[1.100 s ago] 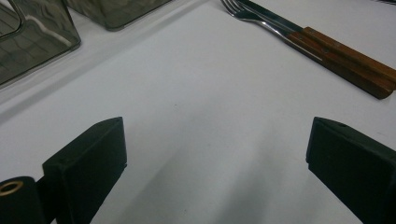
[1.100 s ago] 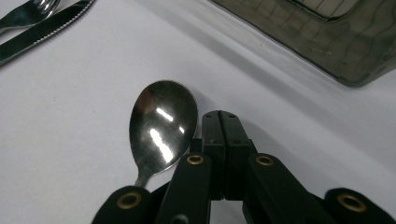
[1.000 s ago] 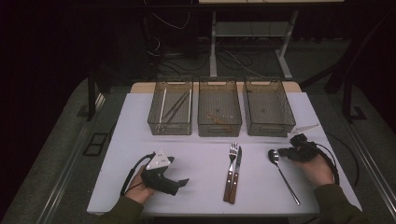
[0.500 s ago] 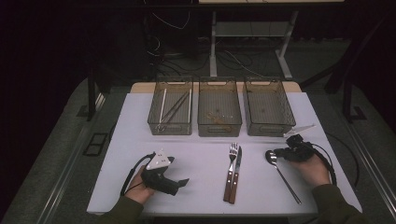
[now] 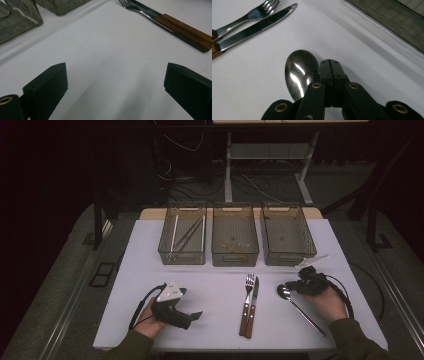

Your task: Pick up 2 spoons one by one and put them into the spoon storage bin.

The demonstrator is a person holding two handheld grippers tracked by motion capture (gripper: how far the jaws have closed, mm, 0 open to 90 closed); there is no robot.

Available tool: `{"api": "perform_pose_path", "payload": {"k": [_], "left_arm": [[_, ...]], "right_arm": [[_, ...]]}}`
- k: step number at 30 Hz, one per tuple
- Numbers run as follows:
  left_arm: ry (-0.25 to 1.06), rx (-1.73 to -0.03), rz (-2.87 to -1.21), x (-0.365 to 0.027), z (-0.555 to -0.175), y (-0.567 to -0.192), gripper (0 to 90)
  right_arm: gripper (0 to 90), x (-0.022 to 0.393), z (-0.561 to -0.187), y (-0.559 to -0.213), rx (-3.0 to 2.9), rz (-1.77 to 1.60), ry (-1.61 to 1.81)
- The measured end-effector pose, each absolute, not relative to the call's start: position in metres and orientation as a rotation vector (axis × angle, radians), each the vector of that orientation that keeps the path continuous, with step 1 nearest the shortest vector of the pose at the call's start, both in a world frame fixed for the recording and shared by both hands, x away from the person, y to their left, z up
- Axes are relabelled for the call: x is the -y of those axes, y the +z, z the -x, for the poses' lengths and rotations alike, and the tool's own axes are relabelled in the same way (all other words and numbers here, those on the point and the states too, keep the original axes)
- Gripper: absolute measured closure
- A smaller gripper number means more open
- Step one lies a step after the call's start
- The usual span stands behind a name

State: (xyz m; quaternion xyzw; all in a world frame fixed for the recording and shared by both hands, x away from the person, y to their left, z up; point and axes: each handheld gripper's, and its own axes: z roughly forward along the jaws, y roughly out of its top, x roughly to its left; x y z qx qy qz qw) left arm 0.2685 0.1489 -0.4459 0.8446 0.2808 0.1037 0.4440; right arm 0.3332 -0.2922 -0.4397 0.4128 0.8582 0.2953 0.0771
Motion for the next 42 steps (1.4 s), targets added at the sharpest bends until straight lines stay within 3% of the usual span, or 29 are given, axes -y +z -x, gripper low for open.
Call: {"api": "perform_pose_path", "payload": {"k": [17,26,33,42], "left_arm": [[0.256,-0.696,-2.092,-0.149,-0.268,-0.446,3.6],[0.257,-0.694,-2.093,-0.149,-0.268,-0.445,3.6],[0.256,-0.696,-2.092,-0.149,-0.268,-0.445,3.6],[0.258,-0.693,-2.096,-0.15,-0.268,-0.445,3.6]], "right_arm": [[90.0,0.266,-0.326,-0.438,-2.651,-1.107,0.898],[79.1,0.28,-0.32,-0.424,-2.593,-1.152,1.005],[58.9,0.283,-0.315,-0.427,-2.614,-1.154,1.086],[54.9,0.284,-0.308,-0.435,-2.634,-1.142,1.112]]}}
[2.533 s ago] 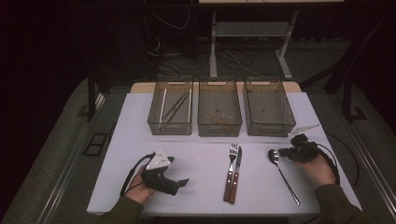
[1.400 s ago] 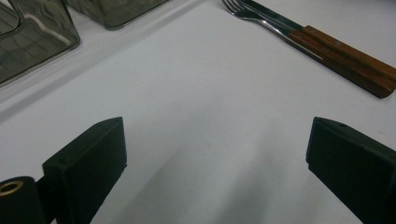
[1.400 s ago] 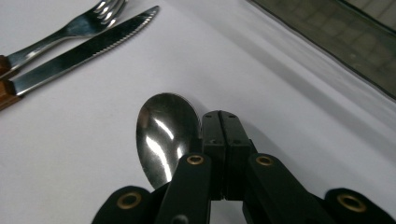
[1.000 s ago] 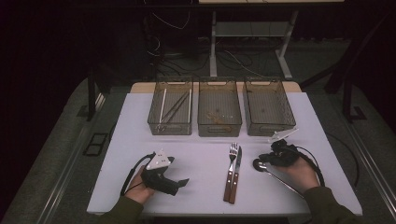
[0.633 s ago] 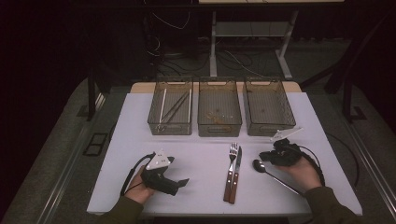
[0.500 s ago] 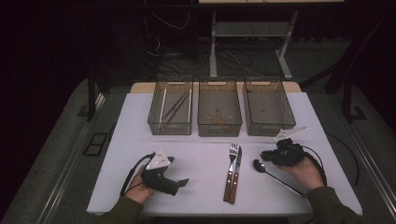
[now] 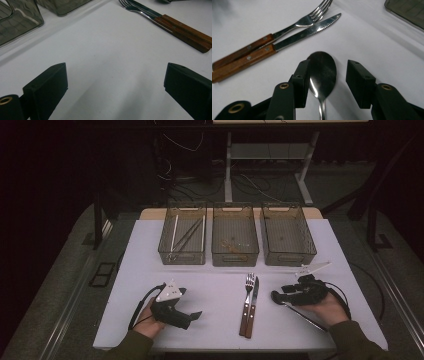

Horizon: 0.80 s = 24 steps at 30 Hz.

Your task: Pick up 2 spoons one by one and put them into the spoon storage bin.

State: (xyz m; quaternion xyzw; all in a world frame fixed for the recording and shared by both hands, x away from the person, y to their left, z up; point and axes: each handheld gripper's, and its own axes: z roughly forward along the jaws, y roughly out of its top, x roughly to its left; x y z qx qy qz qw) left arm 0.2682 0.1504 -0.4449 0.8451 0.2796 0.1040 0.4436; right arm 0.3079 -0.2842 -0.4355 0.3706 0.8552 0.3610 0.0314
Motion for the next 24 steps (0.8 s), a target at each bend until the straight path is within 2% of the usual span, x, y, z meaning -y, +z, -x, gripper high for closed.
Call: {"api": "perform_pose_path", "payload": {"k": [17,24], "left_arm": [[0.255,-0.694,-2.094,-0.149,-0.268,-0.446,3.6],[0.256,-0.692,-2.096,-0.149,-0.268,-0.445,3.6]], "right_arm": [[57.3,0.272,-0.298,-0.446,-2.647,-0.955,0.986],[66.5,0.273,-0.297,-0.445,-2.687,-0.902,0.998]]}}
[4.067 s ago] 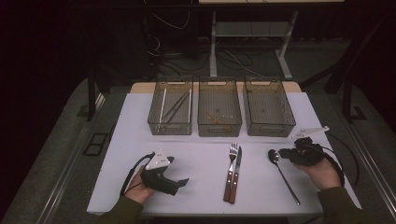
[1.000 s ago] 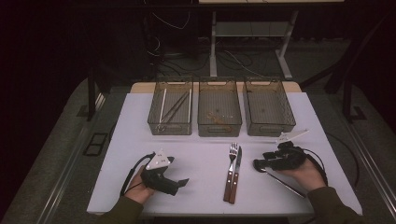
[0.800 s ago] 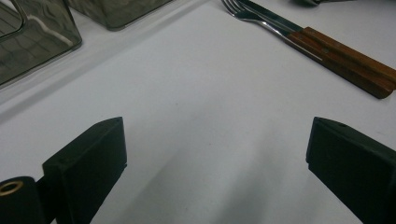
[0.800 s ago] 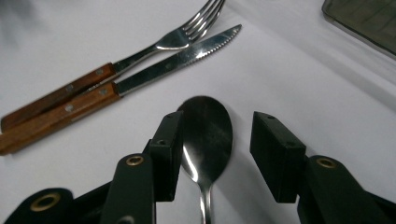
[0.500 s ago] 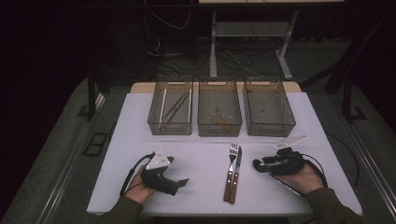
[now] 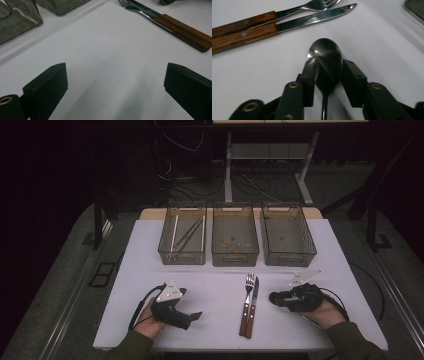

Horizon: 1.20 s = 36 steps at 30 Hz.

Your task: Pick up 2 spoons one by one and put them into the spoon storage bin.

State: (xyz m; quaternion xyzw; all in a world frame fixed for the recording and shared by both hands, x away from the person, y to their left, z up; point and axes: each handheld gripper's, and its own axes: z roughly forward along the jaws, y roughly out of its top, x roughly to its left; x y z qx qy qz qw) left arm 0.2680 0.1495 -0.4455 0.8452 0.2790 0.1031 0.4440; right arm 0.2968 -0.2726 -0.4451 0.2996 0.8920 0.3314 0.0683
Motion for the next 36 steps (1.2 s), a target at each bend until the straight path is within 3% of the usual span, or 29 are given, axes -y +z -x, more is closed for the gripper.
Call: {"api": "perform_pose_path", "payload": {"k": [17,36], "left_arm": [[0.259,-0.688,-2.098,-0.15,-0.268,-0.445,3.6],[0.259,-0.686,-2.095,-0.15,-0.268,-0.444,3.6]], "right_arm": [[86.9,0.277,-0.296,-0.439,-2.706,-0.857,1.058],[88.9,0.281,-0.298,-0.429,-2.697,-0.89,1.12]]}}
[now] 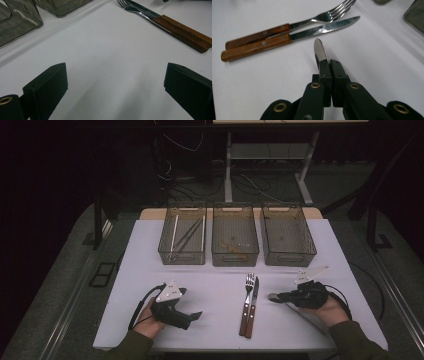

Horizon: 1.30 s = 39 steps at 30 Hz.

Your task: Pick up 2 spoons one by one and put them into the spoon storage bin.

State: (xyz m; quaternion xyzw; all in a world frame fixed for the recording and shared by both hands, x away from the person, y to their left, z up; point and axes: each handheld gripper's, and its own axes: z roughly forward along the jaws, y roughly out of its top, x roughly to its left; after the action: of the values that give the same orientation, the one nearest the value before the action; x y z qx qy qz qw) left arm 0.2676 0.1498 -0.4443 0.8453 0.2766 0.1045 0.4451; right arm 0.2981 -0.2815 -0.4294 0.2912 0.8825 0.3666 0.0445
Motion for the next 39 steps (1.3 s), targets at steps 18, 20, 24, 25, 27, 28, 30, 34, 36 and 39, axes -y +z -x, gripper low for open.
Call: {"api": "perform_pose_path", "payload": {"k": [18,20,24,25,27,28,30,34,36,39], "left_arm": [[0.258,-0.686,-2.096,-0.149,-0.268,-0.445,3.6],[0.257,-0.687,-2.096,-0.149,-0.268,-0.445,3.6],[0.256,-0.688,-2.095,-0.149,-0.268,-0.445,3.6],[0.256,-0.689,-2.096,-0.149,-0.268,-0.445,3.6],[0.255,-0.693,-2.092,-0.149,-0.268,-0.446,3.6],[0.255,-0.698,-2.088,-0.149,-0.268,-0.446,3.6],[0.253,-0.702,-2.082,-0.148,-0.268,-0.446,3.6],[0.252,-0.703,-2.078,-0.148,-0.268,-0.446,3.6],[0.252,-0.703,-2.079,-0.148,-0.268,-0.446,3.6],[0.255,-0.695,-2.082,-0.149,-0.268,-0.446,3.6]], "right_arm": [[88.9,0.286,-0.303,-0.409,-2.526,-0.974,1.236],[88.9,0.286,-0.304,-0.406,-2.508,-0.981,1.242],[89.0,0.286,-0.307,-0.401,-2.471,-0.994,1.271],[88.9,0.286,-0.308,-0.399,-2.464,-0.997,1.281],[89.0,0.285,-0.311,-0.396,-2.443,-1.007,1.299],[88.9,0.285,-0.313,-0.395,-2.435,-1.013,1.305],[89.0,0.283,-0.316,-0.392,-2.416,-1.022,1.318],[89.0,0.283,-0.323,-0.387,-2.384,-1.029,1.343],[89.0,0.281,-0.326,-0.384,-2.371,-1.04,1.343],[88.9,0.28,-0.33,-0.379,-2.342,-1.043,1.356]]}}
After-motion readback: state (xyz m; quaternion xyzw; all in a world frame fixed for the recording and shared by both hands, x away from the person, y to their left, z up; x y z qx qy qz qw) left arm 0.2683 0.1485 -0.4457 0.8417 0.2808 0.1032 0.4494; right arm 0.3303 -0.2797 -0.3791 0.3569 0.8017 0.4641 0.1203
